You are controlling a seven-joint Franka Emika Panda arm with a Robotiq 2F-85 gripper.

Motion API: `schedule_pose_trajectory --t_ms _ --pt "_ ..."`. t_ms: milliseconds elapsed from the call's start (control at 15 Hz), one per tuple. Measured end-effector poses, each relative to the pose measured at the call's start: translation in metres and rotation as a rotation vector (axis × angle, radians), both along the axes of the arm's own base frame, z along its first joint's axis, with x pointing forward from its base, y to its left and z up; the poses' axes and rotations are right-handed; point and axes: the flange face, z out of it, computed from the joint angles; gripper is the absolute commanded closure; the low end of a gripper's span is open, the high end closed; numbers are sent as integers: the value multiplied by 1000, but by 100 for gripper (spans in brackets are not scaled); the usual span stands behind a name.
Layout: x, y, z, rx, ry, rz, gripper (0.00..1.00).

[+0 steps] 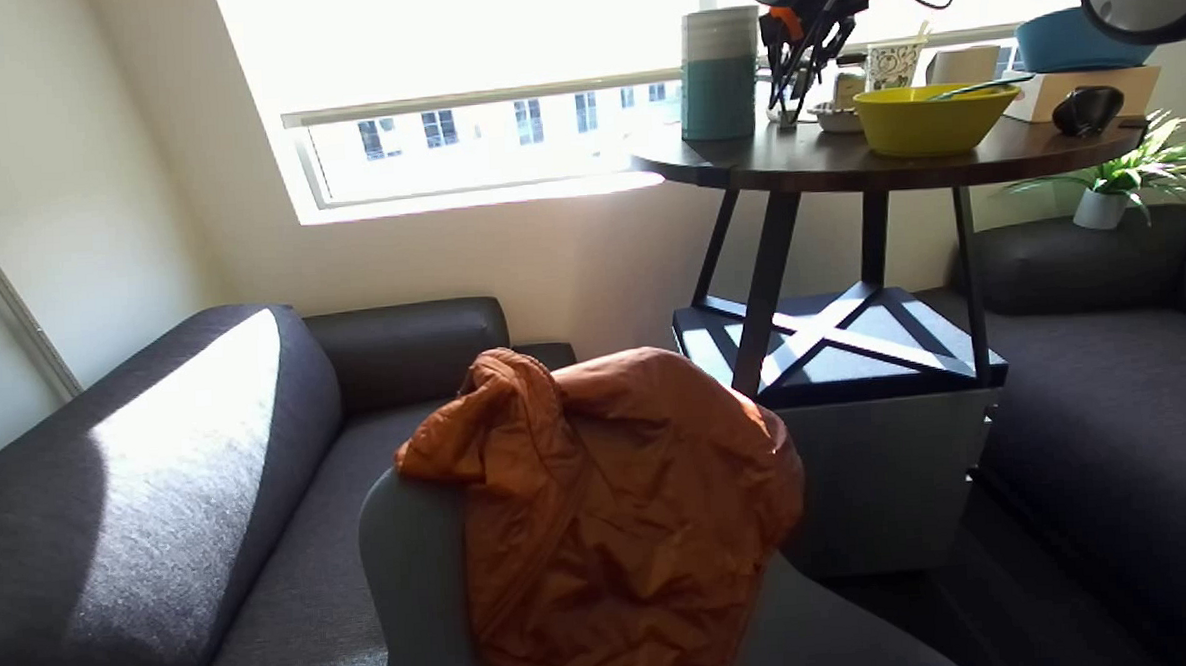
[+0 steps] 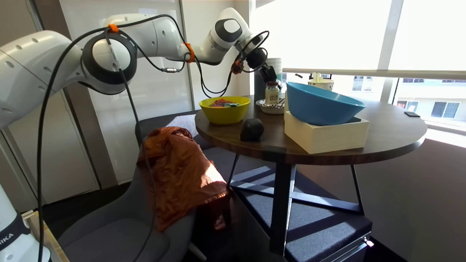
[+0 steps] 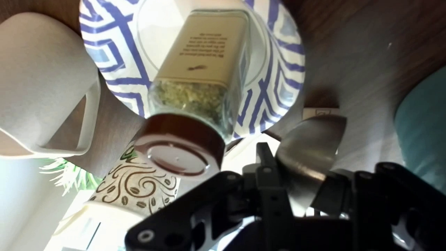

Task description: Put the spoon inside the flask

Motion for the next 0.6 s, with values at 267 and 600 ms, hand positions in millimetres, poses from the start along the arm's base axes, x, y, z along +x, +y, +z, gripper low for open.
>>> schedule_pose_trajectory --t_ms 267,600 --pt "-4 -8 19 0 -44 -21 99" --pt "-14 -20 55 7 -102 -35 99"
